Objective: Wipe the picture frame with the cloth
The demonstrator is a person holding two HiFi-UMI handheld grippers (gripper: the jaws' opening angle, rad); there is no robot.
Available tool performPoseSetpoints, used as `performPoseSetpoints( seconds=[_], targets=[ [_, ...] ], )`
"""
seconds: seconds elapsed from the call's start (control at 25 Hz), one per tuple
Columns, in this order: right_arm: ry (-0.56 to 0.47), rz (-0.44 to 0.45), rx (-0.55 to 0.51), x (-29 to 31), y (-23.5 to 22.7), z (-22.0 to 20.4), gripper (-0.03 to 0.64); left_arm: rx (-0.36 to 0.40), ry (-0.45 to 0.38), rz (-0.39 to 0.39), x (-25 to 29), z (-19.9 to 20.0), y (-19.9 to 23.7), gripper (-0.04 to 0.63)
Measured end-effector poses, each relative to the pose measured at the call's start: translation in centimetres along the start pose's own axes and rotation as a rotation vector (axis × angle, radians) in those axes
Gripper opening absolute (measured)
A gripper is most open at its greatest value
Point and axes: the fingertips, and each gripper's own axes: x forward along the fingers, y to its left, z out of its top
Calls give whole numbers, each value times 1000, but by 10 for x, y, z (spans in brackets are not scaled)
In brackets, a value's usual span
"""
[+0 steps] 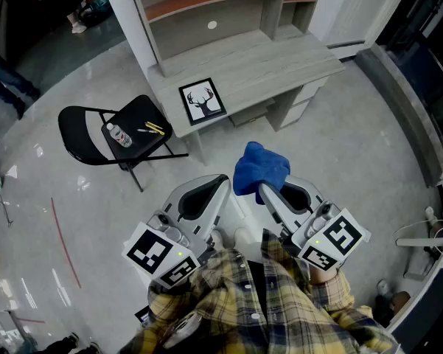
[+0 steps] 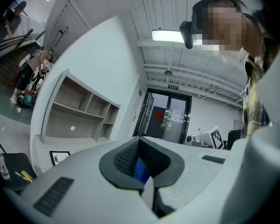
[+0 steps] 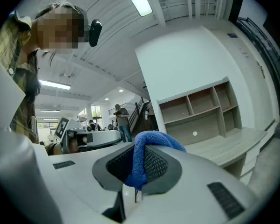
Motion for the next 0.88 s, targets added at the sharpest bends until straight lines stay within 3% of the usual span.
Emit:
performPoseSetpoints(
  seconds=[0.52,0.88],
  targets=[
    [-26,7,22,-2,-11,-20,46,3,4,24,1,-25,13,5],
    [-17,38,74,-13,-32,-20,46,-7,3,123,6,-24,19,5]
  ],
)
